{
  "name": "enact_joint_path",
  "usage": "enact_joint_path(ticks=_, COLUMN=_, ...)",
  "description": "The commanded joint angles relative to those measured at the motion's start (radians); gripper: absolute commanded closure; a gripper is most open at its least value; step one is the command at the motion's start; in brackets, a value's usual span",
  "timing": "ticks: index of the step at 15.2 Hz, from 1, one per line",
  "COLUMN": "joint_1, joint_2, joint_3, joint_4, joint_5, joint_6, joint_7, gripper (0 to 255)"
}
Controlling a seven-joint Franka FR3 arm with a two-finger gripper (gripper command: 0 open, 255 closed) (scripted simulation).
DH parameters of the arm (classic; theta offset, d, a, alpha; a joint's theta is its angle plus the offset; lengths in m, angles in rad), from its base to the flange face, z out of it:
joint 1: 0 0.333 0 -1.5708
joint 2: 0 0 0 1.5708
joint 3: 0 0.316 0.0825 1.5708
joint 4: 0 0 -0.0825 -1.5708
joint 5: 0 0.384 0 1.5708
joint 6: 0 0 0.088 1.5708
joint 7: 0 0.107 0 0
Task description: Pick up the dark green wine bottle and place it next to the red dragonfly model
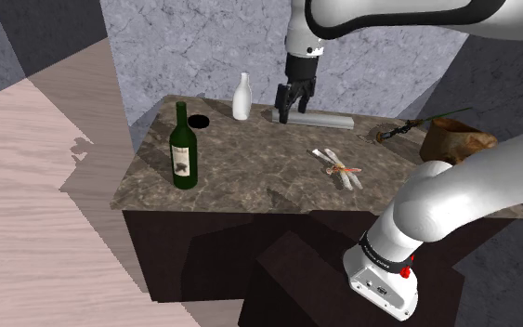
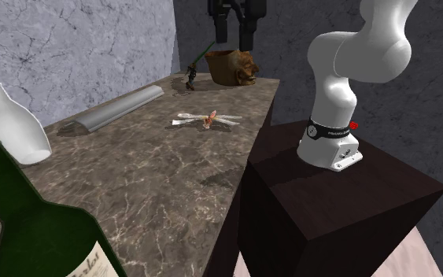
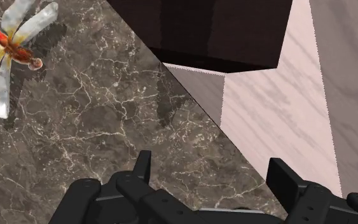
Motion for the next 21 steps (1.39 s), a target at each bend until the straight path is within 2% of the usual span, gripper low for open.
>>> enact_joint_path(ticks=1, joint_1=0.005, joint_2=0.069, joint_3=0.012, joint_4=0.041, joint_5=0.0, joint_6=0.044, joint_7=0.002, gripper=0)
enact_joint_path(ticks=11, joint_1=0.035, joint_2=0.397, joint_3=0.081, joint_4=0.297, joint_5=-0.034, joint_6=0.191, joint_7=0.035, gripper=0)
enact_joint_path(ticks=21, joint_1=0.094, joint_2=0.741, joint_3=0.13, joint_4=0.673, joint_5=-0.127, joint_6=0.224, joint_7=0.077, gripper=0)
